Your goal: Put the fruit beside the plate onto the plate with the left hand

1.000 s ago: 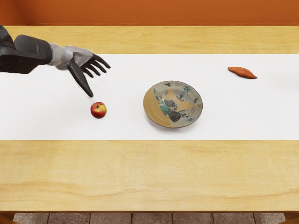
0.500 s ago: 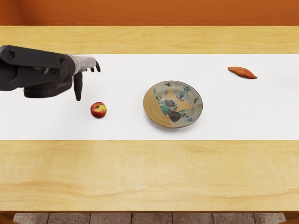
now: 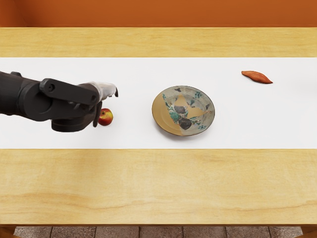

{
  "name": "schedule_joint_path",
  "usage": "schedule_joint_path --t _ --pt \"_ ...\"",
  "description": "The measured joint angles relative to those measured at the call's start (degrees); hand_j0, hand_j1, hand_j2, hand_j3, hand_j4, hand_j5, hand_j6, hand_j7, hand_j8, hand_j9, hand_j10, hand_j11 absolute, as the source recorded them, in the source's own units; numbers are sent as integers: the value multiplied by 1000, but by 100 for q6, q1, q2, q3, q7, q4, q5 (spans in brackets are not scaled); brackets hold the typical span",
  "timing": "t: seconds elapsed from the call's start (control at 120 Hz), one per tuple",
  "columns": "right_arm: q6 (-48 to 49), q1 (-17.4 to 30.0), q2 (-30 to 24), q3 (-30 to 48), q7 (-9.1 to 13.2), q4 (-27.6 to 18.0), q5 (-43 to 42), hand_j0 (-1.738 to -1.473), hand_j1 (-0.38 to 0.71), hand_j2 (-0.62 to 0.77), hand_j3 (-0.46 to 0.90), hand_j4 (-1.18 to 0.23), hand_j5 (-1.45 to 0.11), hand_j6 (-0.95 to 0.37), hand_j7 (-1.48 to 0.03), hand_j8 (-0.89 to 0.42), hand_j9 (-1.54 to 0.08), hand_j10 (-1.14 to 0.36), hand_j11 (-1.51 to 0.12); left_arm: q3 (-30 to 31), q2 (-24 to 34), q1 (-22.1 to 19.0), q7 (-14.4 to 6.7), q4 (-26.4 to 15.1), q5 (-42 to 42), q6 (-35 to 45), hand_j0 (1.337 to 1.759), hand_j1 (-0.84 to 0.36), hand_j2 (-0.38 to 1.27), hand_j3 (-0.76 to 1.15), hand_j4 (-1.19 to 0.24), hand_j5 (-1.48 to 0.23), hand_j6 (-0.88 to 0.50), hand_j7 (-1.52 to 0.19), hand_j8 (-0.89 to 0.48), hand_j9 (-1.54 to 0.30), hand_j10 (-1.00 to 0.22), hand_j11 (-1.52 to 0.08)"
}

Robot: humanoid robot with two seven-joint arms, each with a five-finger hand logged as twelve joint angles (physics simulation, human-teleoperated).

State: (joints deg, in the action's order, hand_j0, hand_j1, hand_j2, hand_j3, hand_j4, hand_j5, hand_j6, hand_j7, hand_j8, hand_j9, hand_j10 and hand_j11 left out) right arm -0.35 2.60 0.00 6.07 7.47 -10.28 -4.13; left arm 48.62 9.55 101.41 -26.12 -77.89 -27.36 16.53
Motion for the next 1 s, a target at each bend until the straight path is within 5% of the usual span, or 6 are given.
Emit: schedule_joint_path --t 0.525,1.0 --pt "0 -3 0 0 0 0 0 -1658 -318 -5 0 -26 -34 -26 -33 -26 -34 -26 -34 11 -208 -409 381 261 9 239 1658 43 52 0 -256 -332 -257 -332 -256 -332 -256 -332" --pt "0 0 0 0 0 0 0 -1658 -318 -5 0 -26 -34 -26 -33 -26 -34 -26 -34 31 -236 -508 420 275 11 497 1658 -211 106 0 -462 -603 -463 -602 -463 -602 -463 -602"
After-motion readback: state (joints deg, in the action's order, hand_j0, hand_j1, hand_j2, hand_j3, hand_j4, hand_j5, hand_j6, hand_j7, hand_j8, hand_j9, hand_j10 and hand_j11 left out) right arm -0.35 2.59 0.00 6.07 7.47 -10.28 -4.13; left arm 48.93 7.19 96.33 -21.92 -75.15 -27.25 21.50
